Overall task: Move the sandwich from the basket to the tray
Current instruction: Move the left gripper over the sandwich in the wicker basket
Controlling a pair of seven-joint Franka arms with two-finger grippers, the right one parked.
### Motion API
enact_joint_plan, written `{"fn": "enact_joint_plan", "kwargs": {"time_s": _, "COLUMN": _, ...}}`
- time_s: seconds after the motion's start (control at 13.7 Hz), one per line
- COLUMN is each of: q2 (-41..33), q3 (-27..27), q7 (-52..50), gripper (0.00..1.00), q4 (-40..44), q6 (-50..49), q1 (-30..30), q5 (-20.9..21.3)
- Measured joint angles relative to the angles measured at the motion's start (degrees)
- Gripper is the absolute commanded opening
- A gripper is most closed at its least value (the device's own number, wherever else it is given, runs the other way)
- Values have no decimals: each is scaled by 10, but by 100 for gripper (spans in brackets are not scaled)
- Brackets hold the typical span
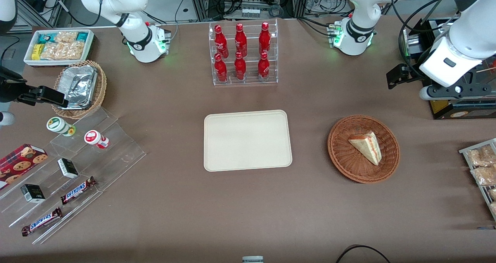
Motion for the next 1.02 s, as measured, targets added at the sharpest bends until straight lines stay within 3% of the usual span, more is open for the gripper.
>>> {"fn": "enact_joint_plan", "kwargs": {"time_s": 0.51, "q2": 1, "q3": 0, "q7": 12, "gripper": 100, "q4": -34, "q6": 6, "q1": 0, "q5": 0}}
{"fn": "enact_joint_plan", "kwargs": {"time_s": 1.02, "q2": 9, "q3": 1, "q7": 21, "gripper": 100, "q4": -173, "q6": 159, "q1": 0, "q5": 0}}
